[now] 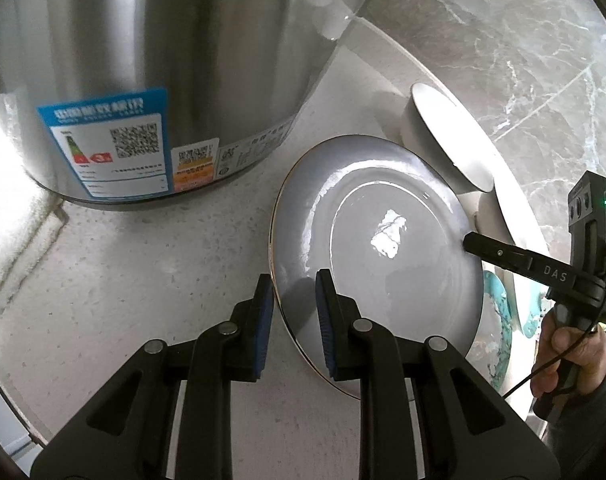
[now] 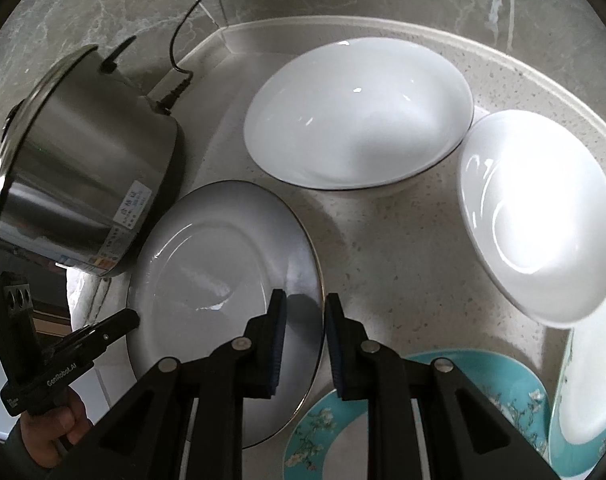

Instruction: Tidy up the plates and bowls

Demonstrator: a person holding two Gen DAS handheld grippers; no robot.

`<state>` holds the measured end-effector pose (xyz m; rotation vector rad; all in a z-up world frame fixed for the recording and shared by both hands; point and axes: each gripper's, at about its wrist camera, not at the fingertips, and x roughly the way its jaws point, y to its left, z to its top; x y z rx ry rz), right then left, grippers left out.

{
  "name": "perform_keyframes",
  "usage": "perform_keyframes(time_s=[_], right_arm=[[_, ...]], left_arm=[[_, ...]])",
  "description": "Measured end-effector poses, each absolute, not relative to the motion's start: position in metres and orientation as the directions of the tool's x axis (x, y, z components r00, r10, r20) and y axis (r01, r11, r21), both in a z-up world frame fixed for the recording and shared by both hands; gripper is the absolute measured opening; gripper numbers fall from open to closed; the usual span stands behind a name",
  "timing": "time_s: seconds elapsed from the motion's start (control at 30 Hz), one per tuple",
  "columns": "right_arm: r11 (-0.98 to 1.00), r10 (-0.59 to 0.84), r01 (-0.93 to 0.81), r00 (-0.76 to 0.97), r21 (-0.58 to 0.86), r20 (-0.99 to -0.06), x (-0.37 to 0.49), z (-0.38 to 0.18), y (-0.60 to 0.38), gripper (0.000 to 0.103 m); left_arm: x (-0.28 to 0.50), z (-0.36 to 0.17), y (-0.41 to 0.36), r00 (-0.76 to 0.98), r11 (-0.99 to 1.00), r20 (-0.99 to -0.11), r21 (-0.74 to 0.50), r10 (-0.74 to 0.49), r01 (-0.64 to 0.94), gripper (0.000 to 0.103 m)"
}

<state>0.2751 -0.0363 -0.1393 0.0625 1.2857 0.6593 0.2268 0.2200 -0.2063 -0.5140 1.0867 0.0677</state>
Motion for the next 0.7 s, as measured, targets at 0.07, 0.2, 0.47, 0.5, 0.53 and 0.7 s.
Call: perform_keyframes(time_s=[0.07, 0.2, 0.47, 0.5, 0.53, 0.7], right_arm=[[0.816, 0.491, -0.420, 0.138, 0.398, -0.860, 0.270, -0.134, -0.040, 0.021], [0.816, 0.496, -0.422, 0.160, 0.396, -0.853, 0.257, -0.124, -0.050, 0.021], [0.825, 0.505, -0.398, 0.200, 0.401, -0.840, 0.223, -0.108, -0.084, 0.021], [0.827, 0.505, -0.394, 0.204, 0.402, -0.839, 0.220, -0.107, -0.088, 0.021], [0.830, 0.504, -0.390, 0.212, 0.400, -0.837, 0.215, -0.105, -0.093, 0.021], [0.843, 0.499, -0.359, 0.242, 0.401, -0.832, 0.188, -0.096, -0.127, 0.020]], left_arm=[[0.222, -0.201, 0.218, 0.481, 0.883, -0.855, -0.366, -0.195, -0.292, 0.019], [0.208, -0.189, 0.209, 0.494, 0.891, -0.847, -0.364, -0.195, -0.272, 0.019], [0.177, -0.169, 0.181, 0.509, 0.906, -0.836, -0.359, -0.205, -0.225, 0.019], [0.173, -0.166, 0.175, 0.510, 0.907, -0.835, -0.359, -0.208, -0.218, 0.019], [0.168, -0.164, 0.170, 0.509, 0.910, -0.834, -0.358, -0.211, -0.210, 0.019], [0.145, -0.154, 0.133, 0.506, 0.920, -0.830, -0.359, -0.235, -0.161, 0.019]])
